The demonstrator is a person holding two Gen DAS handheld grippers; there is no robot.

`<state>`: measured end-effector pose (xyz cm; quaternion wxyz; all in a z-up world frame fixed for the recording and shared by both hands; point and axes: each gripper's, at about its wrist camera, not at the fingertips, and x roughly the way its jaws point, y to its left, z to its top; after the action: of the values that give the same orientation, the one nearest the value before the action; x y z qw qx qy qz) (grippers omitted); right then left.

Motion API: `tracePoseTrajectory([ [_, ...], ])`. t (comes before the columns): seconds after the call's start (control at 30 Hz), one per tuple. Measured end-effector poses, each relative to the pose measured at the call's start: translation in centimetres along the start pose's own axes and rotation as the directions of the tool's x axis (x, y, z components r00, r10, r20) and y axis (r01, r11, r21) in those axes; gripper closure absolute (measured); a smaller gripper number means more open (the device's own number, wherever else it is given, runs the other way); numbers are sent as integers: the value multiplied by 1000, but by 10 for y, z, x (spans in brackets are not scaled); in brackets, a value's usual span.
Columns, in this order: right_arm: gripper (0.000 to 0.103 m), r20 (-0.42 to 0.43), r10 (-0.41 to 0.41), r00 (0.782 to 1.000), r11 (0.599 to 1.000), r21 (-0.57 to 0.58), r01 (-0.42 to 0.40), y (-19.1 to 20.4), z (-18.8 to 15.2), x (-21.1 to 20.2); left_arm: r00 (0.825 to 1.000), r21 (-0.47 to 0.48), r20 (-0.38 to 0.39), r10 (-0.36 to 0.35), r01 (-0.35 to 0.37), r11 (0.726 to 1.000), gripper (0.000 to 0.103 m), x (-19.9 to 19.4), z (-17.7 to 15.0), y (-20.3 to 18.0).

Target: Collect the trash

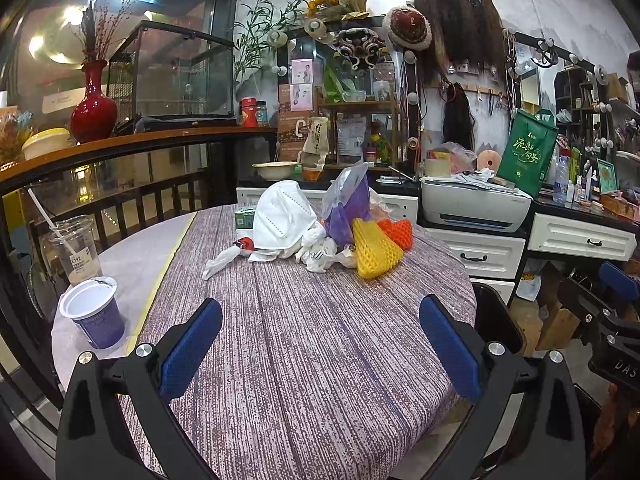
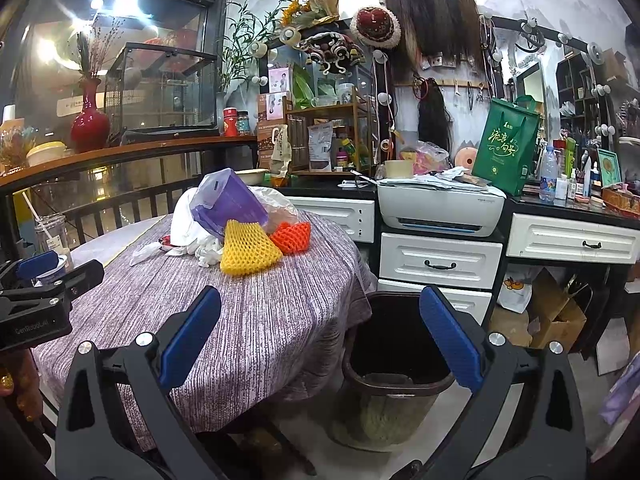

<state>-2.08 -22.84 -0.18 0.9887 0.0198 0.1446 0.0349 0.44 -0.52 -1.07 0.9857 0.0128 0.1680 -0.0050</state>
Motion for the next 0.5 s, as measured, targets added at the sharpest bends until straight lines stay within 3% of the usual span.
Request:
tracePoseTrajectory([
  [0.5,5,0,2,1000,1000,3,-2,-2,-1,0,1000,0,0,1,-1,1000,5,0,0,-1],
])
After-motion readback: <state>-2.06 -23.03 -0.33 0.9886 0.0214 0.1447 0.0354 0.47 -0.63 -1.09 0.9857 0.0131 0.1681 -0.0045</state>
